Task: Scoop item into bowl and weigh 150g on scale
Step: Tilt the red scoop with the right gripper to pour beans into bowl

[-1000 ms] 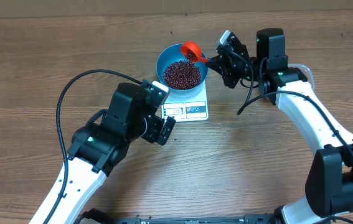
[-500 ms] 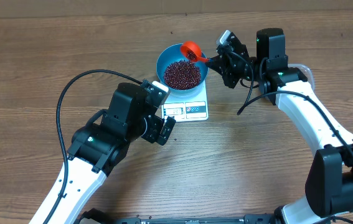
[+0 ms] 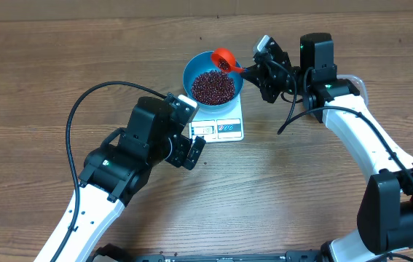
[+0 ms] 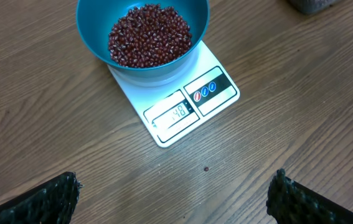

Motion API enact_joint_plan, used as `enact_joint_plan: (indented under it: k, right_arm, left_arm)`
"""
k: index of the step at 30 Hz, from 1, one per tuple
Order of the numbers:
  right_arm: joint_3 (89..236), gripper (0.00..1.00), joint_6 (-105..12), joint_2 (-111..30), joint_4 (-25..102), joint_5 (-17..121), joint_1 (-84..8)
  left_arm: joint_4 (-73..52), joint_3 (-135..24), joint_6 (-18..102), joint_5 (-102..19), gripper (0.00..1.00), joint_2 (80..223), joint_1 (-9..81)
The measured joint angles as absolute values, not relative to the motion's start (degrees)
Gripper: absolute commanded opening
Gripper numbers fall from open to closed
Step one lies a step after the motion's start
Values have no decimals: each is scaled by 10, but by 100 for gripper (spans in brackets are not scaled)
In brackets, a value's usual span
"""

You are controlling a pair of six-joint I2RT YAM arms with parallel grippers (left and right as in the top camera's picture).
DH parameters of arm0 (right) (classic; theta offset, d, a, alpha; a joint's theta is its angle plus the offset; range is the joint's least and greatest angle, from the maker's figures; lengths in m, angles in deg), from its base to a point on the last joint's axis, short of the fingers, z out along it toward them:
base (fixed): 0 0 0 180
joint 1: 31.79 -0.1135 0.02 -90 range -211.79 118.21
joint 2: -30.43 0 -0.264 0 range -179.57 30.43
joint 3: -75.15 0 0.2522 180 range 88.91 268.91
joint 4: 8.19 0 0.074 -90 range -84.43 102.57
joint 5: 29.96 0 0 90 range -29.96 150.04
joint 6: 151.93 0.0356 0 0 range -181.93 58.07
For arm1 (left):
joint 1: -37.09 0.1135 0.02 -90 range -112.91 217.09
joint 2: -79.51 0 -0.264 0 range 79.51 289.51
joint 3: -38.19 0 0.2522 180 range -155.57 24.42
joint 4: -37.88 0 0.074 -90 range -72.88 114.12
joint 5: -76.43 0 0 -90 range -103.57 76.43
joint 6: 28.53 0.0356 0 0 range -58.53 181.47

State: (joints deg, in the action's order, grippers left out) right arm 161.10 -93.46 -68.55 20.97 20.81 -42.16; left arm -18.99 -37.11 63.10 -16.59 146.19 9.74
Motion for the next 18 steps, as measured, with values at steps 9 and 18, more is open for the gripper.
enact_joint_plan:
  k: [9,18]
  right_arm:
    - [1611,4,-935,-686,210,208,-422]
    - [1611,4,-935,-686,206,208,-422]
  left_arm:
    - [-190,-371,631,-166,100,1462,97]
    - [-190,-371,631,-166,100,1462,97]
